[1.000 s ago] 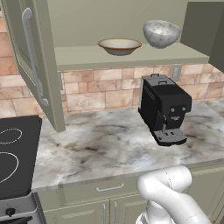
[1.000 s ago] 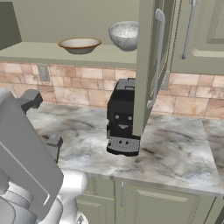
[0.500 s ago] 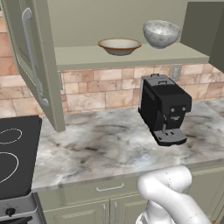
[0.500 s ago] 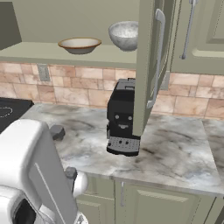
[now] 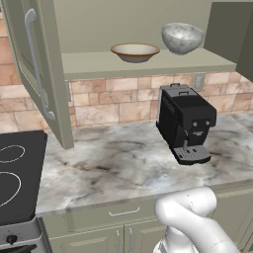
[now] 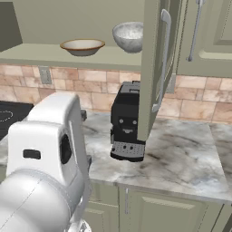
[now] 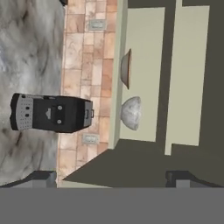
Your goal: Open the cabinet. Pick the bowls from the counter and place them in the cabinet. Then close the cabinet.
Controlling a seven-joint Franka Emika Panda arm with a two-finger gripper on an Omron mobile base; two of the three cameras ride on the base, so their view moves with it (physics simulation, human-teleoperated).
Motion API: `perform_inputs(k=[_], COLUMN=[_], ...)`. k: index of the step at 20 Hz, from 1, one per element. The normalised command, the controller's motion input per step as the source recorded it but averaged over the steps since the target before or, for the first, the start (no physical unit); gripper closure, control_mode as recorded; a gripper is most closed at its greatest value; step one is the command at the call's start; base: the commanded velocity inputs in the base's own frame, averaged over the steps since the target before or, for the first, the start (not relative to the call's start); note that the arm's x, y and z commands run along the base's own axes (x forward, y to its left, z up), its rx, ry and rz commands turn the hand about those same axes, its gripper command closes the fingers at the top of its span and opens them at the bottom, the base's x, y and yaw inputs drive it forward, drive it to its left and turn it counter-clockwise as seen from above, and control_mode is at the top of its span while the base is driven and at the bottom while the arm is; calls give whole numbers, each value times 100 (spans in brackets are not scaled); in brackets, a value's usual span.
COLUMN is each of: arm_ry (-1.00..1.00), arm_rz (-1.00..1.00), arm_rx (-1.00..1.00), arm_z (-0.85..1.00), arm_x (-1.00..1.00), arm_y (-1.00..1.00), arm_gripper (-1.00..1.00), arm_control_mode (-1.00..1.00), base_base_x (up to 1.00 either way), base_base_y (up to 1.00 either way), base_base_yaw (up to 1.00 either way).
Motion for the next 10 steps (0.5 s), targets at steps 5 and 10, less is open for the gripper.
perform_inputs(k=[5,10], arm_ry=[15,13], arm_rz=[0,-1], arm_rx=[0,1], arm_z=[5,0], arm_x=[19,-1], arm_y=[-33,-63], arm_gripper=[-100,-100], arm_control_mode=[-100,-100], base_base_x=[0,0], base_base_y=[0,0], base_base_yaw=[0,0])
